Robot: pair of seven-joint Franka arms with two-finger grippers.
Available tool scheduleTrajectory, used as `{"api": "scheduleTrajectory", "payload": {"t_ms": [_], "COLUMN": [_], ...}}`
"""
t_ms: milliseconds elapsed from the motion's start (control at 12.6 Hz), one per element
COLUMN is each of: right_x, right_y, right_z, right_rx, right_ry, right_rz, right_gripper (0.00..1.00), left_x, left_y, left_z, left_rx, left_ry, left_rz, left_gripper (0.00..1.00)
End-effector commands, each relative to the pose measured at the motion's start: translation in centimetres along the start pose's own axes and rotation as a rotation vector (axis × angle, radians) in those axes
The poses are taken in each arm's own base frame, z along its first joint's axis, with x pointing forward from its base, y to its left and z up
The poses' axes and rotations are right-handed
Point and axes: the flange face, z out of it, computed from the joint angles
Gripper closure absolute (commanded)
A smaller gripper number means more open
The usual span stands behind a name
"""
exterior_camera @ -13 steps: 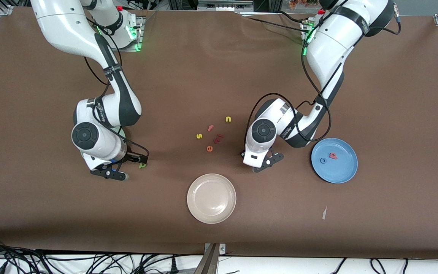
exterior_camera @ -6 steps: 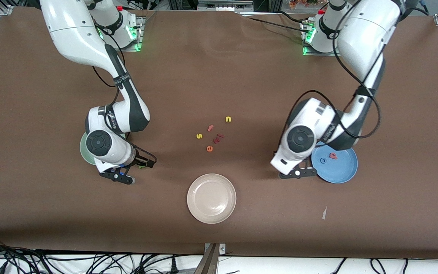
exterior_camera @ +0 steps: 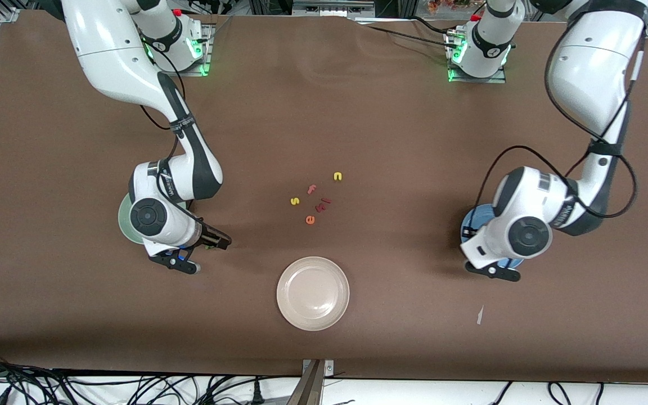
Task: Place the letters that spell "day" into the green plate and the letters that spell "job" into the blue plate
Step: 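Place the cyan 'j' on the blue plate while the right gripper grasps green 'd'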
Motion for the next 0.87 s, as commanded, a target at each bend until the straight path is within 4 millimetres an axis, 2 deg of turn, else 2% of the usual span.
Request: {"api": "scheduleTrajectory", "payload": {"t_ms": [0, 79, 158, 237, 316, 474, 632, 791], "right_x": [0.2, 0.2, 0.2, 0.2, 0.2, 0.4, 0.4, 0.7], "right_y": [-0.8, -1.1, -1.2, -1.1, -1.1, -0.9, -0.8, -0.6], "right_z": [1.5, 1.7, 2.0, 2.0, 2.1, 2.1, 2.1, 2.0], "right_rx": [0.001, 0.005, 0.003, 0.003, 0.002, 0.001, 0.001, 0.006], "right_ry": [-0.006, 0.004, 0.006, 0.006, 0.004, 0.007, 0.007, 0.014], "right_rz": [0.009, 0.010, 0.006, 0.003, 0.002, 0.000, 0.000, -0.012], "right_gripper": [0.01, 0.01, 0.03, 0.13, 0.13, 0.14, 0.21, 0.21], "left_x": [0.0, 0.3, 0.4, 0.5, 0.5, 0.6, 0.3, -0.9], "left_y": [-0.9, -0.9, -1.2, -1.6, -1.4, -1.0, -0.5, 0.9], "left_z": [2.7, 3.6, 4.0, 4.5, 4.1, 3.1, 0.2, -4.7], "left_rx": [0.001, -0.004, -0.009, -0.013, -0.011, -0.005, -0.010, 0.006], "left_ry": [0.020, 0.023, 0.033, 0.028, 0.033, 0.044, 0.069, 0.082], "left_rz": [0.055, 0.054, 0.053, 0.063, 0.086, 0.092, 0.080, 0.104], "left_gripper": [0.82, 0.76, 0.49, 0.04, 0.00, 0.00, 0.00, 0.00]}}
